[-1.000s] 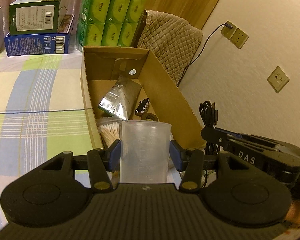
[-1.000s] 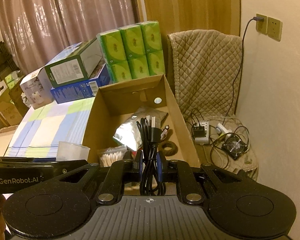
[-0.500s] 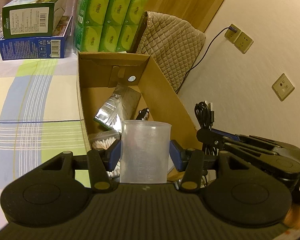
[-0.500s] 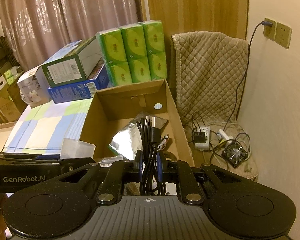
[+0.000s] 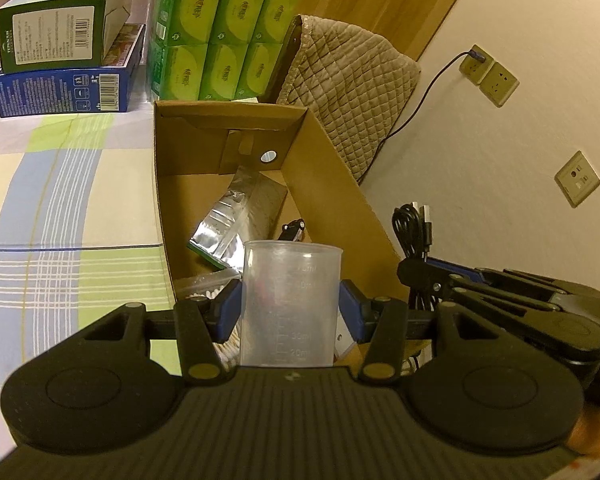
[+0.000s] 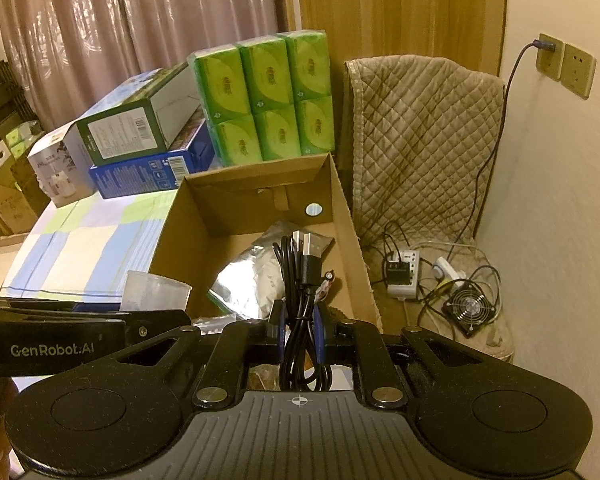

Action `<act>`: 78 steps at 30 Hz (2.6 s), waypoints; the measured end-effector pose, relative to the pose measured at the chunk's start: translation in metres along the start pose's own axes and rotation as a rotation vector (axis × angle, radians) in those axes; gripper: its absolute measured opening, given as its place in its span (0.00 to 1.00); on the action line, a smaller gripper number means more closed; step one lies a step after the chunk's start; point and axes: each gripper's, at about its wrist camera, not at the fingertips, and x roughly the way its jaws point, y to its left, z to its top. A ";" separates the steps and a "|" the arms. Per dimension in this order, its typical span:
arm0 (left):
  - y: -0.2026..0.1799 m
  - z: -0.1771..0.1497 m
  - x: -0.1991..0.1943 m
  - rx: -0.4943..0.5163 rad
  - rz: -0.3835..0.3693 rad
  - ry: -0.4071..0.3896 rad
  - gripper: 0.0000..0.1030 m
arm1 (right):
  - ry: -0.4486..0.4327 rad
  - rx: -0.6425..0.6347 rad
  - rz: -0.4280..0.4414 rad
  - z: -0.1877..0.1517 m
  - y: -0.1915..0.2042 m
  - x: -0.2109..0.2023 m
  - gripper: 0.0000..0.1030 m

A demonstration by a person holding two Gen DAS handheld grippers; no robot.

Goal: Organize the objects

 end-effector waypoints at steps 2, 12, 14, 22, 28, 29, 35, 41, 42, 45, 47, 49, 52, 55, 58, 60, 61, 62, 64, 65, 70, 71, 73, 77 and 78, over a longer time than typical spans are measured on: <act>0.000 0.003 0.001 -0.001 0.001 -0.002 0.46 | 0.000 0.001 0.000 0.001 0.000 0.001 0.10; 0.001 0.012 0.006 -0.002 -0.003 -0.025 0.77 | -0.003 0.009 0.003 0.003 0.000 0.000 0.10; 0.002 0.011 0.004 0.007 0.010 -0.034 0.79 | -0.004 0.008 0.001 0.002 0.001 0.000 0.10; 0.017 0.007 -0.010 0.021 0.080 -0.052 0.78 | -0.005 0.007 0.005 0.001 0.004 -0.003 0.10; 0.023 0.002 -0.017 0.034 0.113 -0.060 0.78 | -0.008 -0.002 0.012 0.000 0.013 -0.007 0.10; 0.024 0.001 -0.018 0.034 0.115 -0.060 0.78 | -0.008 -0.004 0.013 0.000 0.015 -0.007 0.10; 0.025 -0.004 -0.021 0.035 0.128 -0.060 0.78 | -0.005 -0.010 0.022 0.000 0.019 -0.007 0.10; 0.026 -0.006 -0.021 0.032 0.130 -0.059 0.78 | 0.000 -0.004 0.033 0.001 0.021 -0.005 0.10; 0.027 -0.006 -0.021 0.031 0.129 -0.059 0.78 | 0.003 0.001 0.039 0.001 0.021 -0.004 0.10; 0.026 -0.007 -0.021 0.032 0.132 -0.059 0.78 | 0.009 0.023 0.077 0.004 0.020 -0.002 0.10; 0.027 -0.007 -0.020 0.031 0.134 -0.057 0.78 | -0.014 0.042 0.112 0.007 0.018 -0.003 0.18; 0.028 -0.007 -0.019 0.031 0.135 -0.054 0.79 | -0.069 0.073 0.115 0.009 0.015 -0.008 0.57; 0.033 -0.009 -0.019 0.028 0.144 -0.050 0.82 | -0.129 0.097 0.117 0.009 0.010 -0.017 0.73; 0.038 -0.012 -0.021 0.022 0.154 -0.051 0.87 | -0.127 0.108 0.101 0.008 0.007 -0.022 0.73; 0.043 -0.018 -0.025 0.015 0.162 -0.058 0.92 | -0.124 0.116 0.090 0.004 0.004 -0.028 0.73; 0.044 -0.021 -0.029 0.014 0.170 -0.066 0.94 | -0.124 0.118 0.087 0.000 0.004 -0.033 0.73; 0.044 -0.023 -0.031 0.016 0.173 -0.068 0.95 | -0.123 0.117 0.085 -0.001 0.005 -0.035 0.73; 0.045 -0.026 -0.034 0.019 0.178 -0.069 0.96 | -0.118 0.115 0.085 -0.004 0.006 -0.038 0.73; 0.044 -0.030 -0.039 0.026 0.187 -0.078 0.99 | -0.099 0.108 0.082 -0.010 0.008 -0.042 0.73; 0.043 -0.033 -0.042 0.033 0.192 -0.081 0.99 | -0.086 0.102 0.081 -0.014 0.010 -0.044 0.73; 0.040 -0.049 -0.062 0.047 0.220 -0.108 0.99 | -0.024 0.060 0.092 -0.037 0.021 -0.053 0.73; 0.039 -0.053 -0.066 0.048 0.227 -0.115 0.99 | -0.019 0.054 0.088 -0.041 0.023 -0.055 0.73; 0.035 -0.062 -0.075 0.059 0.231 -0.130 0.99 | -0.014 0.040 0.079 -0.050 0.026 -0.061 0.73; 0.031 -0.077 -0.089 0.052 0.253 -0.130 0.99 | -0.014 0.009 0.059 -0.068 0.032 -0.075 0.73; 0.030 -0.080 -0.092 0.049 0.247 -0.125 0.99 | -0.009 0.001 0.048 -0.072 0.033 -0.078 0.73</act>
